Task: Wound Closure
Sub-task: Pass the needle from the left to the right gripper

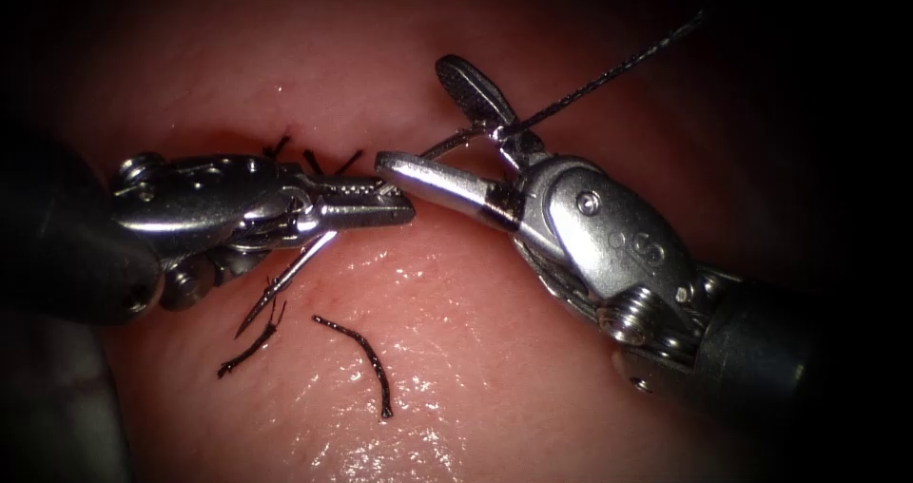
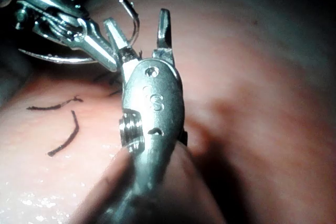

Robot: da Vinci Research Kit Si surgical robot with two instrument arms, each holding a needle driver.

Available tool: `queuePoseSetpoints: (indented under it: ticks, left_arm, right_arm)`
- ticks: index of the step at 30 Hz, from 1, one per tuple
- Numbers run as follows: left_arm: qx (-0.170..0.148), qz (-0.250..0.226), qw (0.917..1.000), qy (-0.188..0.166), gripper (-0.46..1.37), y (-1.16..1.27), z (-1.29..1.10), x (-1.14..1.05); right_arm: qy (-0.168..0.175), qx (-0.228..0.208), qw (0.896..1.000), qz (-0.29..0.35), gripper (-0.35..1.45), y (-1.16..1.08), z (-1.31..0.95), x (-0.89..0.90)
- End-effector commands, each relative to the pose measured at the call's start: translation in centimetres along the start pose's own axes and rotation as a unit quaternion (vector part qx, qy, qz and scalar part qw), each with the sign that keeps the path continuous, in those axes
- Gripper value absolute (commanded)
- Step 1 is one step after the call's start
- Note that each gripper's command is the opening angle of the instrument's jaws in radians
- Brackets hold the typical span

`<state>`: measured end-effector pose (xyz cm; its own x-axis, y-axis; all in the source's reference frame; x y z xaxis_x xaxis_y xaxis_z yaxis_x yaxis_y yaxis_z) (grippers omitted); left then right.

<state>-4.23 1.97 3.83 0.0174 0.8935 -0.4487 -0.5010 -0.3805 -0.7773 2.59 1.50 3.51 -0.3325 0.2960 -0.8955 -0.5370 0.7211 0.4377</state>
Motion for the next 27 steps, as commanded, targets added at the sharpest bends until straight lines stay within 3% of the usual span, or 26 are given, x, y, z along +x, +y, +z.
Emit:
queuePoseSetpoints:
  ticks: [1, 2, 3, 20, 25, 27]
  left_arm:
    - [-0.006, 0.0, 1.0, 0.0, -0.35, 0.0, 0.0, 0.0]
    - [-0.007, 0.0, 1.0, 0.002, -0.35, 0.0, 0.0, 0.0]
    - [-0.007, 0.0, 1.0, 0.002, -0.35, 0.0, 0.0, 0.0]
    - [-0.013, -0.003, 0.9999, 0.0, -0.3, 0.04, -0.01, -0.01]
    - [-0.009, 0.007, 0.9999, -0.01, 0.38, 0.05, 0.0, -0.01]
    - [-0.005, 0.007, 0.9998, -0.015, 0.52, 0.05, 0.0, -0.01]
  right_arm:
    - [0.0, 0.0, 1.0, 0.003, 0.38, 0.0, -0.01, 0.01]
    - [0.0, 0.001, 1.0, 0.009, -0.19, -0.01, -0.03, 0.01]
    - [0.0, 0.002, 1.0, 0.008, -0.35, -0.01, -0.05, 0.01]
    - [0.011, 0.0, 1.0, 0.012, -0.35, -0.03, -0.1, 0.08]
    - [0.011, 0.0, 1.0, 0.012, -0.35, -0.03, -0.11, 0.07]
    - [0.013, 0.0, 1.0, 0.012, -0.35, -0.04, -0.11, 0.07]
